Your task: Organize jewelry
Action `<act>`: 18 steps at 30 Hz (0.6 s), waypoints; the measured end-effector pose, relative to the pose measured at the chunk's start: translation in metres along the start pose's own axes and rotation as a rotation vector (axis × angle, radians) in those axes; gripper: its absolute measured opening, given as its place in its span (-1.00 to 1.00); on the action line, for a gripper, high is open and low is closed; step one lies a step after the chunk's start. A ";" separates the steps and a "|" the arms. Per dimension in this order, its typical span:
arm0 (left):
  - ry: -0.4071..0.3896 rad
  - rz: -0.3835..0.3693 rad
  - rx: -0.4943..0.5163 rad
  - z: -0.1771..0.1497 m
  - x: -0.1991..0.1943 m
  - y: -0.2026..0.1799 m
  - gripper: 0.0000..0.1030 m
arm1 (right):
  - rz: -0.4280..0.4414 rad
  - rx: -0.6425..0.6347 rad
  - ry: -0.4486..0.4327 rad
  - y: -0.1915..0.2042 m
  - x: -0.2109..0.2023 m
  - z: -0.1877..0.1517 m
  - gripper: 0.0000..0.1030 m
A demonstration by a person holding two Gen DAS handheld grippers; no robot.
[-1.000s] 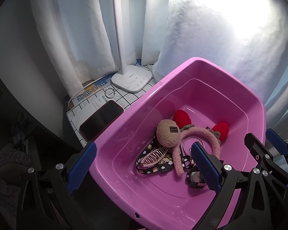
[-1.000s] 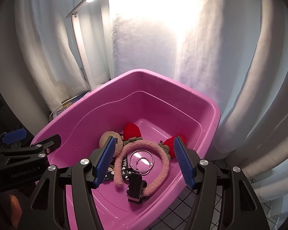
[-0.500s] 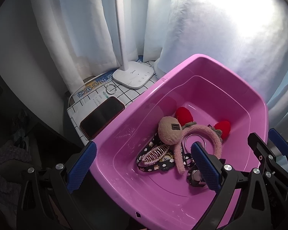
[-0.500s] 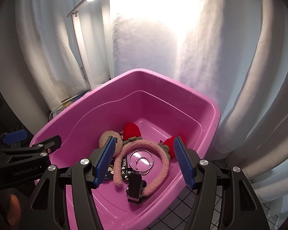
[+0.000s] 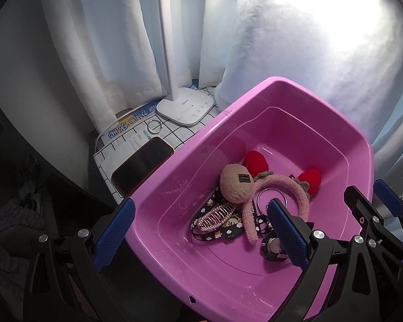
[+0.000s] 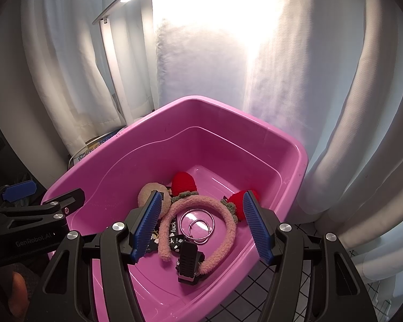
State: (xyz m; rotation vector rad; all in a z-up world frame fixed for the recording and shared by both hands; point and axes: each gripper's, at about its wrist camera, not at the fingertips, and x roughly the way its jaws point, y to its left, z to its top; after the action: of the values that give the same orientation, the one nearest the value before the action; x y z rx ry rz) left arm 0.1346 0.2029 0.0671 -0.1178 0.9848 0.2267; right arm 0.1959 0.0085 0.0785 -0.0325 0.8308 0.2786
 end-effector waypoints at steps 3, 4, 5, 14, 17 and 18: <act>0.000 0.000 0.001 0.000 0.000 0.000 0.88 | 0.000 0.000 0.000 0.000 0.000 0.000 0.17; 0.000 0.000 0.001 0.000 0.000 0.000 0.88 | -0.001 0.000 0.000 0.000 0.000 0.000 0.17; 0.001 0.000 0.001 0.000 -0.001 0.000 0.88 | -0.001 0.000 0.000 0.000 0.000 0.000 0.17; 0.004 0.006 0.004 -0.001 -0.001 -0.001 0.88 | 0.000 -0.002 0.000 0.000 0.000 0.000 0.17; 0.007 0.010 0.005 -0.002 0.000 -0.001 0.88 | 0.001 -0.002 0.003 0.001 0.001 0.000 0.17; 0.004 0.012 0.005 -0.003 0.000 -0.001 0.88 | 0.001 -0.002 0.003 0.000 0.000 -0.001 0.17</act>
State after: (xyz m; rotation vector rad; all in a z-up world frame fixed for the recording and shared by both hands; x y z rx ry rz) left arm 0.1325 0.2017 0.0657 -0.1078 0.9907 0.2350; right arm 0.1955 0.0088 0.0778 -0.0344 0.8340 0.2806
